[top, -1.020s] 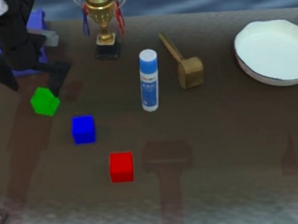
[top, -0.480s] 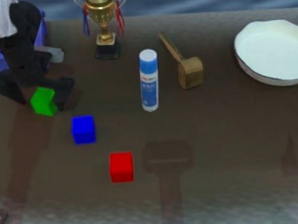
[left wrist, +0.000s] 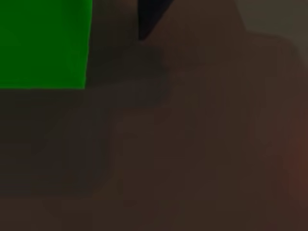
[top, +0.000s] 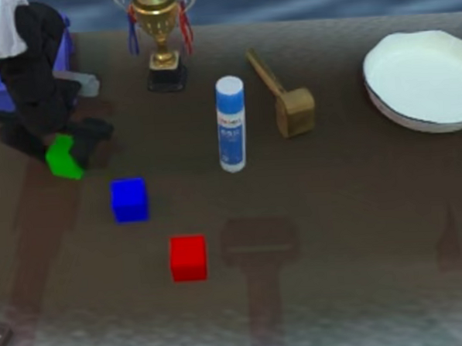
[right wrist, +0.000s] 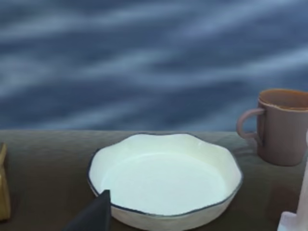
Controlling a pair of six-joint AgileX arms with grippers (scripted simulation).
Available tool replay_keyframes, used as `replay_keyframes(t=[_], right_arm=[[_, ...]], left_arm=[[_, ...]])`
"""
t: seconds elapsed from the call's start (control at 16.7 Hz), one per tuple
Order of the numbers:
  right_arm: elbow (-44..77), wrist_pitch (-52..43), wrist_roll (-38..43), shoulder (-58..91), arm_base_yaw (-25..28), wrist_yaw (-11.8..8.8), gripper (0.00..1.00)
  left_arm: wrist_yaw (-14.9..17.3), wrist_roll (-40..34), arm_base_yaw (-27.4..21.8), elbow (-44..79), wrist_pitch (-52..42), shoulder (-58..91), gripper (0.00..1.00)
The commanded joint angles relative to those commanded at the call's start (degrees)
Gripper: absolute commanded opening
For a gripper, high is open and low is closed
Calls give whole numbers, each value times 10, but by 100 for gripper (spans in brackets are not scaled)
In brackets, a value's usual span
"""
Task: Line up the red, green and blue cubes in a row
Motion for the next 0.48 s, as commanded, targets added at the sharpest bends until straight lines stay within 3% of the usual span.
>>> replay_keyframes(t=[0.3,0.48], right_arm=[[0,0,0,0,0,0,100],[0,0,0,0,0,0,100]], left_arm=[[0,0,0,0,0,0,2],[0,0,0,0,0,0,0]])
